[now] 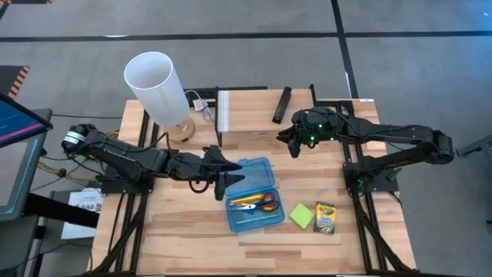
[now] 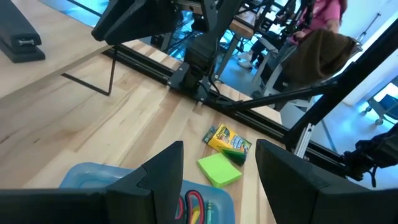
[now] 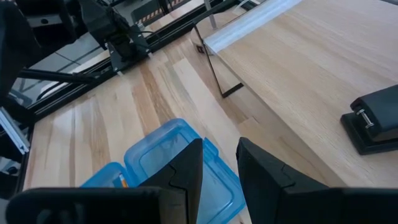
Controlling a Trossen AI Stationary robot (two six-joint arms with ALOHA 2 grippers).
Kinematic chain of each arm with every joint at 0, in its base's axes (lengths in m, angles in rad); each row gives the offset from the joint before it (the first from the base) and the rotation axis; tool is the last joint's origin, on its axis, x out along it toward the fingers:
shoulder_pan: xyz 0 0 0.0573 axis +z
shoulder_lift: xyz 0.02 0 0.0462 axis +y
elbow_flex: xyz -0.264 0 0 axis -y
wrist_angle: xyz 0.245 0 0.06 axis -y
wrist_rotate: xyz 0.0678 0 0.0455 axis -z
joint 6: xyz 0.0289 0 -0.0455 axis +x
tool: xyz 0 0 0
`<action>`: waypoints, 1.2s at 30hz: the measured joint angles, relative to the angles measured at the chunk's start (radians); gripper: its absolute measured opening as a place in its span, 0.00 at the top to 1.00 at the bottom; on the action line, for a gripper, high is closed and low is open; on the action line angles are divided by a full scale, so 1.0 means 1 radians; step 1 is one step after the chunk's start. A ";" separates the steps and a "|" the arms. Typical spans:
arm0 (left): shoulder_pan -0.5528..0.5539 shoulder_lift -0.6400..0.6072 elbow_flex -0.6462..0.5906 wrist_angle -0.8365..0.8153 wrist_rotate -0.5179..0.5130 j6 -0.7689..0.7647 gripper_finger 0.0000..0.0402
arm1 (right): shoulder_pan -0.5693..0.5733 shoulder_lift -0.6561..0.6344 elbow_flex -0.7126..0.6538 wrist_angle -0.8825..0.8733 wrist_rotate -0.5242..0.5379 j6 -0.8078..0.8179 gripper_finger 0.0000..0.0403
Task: Pack school essentials
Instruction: Put the green sticky notes into the blue supply box
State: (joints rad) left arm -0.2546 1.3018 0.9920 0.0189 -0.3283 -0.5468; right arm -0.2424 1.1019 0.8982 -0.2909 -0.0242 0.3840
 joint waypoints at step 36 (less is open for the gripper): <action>0.009 -0.013 0.000 0.021 0.095 -0.076 0.53 | 0.125 -0.011 0.000 -0.203 -0.106 0.112 0.70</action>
State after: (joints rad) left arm -0.2459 1.2884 0.9920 0.0399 -0.2328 -0.6231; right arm -0.1174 1.0908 0.8982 -0.4935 -0.1307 0.4962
